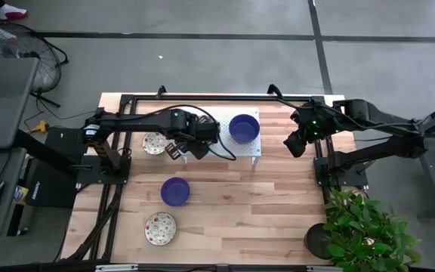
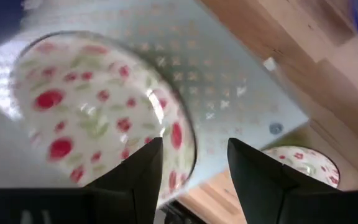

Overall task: Pick & Place Mini bowls
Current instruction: Stack the top white patterned bowl on top of the white patterned bowl on the shelf

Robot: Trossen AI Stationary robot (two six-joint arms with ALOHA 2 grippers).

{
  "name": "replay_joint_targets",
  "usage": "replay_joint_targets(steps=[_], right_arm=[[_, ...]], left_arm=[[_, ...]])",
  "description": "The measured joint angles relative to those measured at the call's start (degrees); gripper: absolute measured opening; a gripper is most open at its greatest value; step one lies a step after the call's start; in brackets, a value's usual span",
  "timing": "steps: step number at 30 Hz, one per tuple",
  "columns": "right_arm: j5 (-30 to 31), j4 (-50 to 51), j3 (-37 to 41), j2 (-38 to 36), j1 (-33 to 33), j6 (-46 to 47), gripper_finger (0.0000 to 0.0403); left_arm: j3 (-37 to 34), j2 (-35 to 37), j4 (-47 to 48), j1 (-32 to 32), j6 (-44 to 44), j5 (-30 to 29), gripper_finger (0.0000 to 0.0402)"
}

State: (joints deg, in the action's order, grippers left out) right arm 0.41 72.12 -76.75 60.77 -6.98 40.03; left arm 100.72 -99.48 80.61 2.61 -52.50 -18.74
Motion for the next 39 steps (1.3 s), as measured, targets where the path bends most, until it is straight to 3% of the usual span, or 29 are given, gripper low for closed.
replay_joint_targets(steps=[12,23,29,39], right_arm=[[0.0,0.0,0.0,0.0,0.0,0.0,0.0149],[0.0,0.0,0.0,0.0,0.0,0.0,0.0149],[0.0,0.0,0.0,0.0,0.0,0.0,0.0149],[0.0,0.0,0.0,0.0,0.0,0.0,0.0150]], left_arm=[[13.4,0.1,9.4,0.0,11.6,-0.5,0.0175],[14.0,5.4,9.5,3.8,21.4,2.0,0.0175],[8.1,11.2,9.4,10.1,24.7,3.0,0.0175],[-13.0,18.2,4.1,20.7,27.8,10.7,0.0175]])
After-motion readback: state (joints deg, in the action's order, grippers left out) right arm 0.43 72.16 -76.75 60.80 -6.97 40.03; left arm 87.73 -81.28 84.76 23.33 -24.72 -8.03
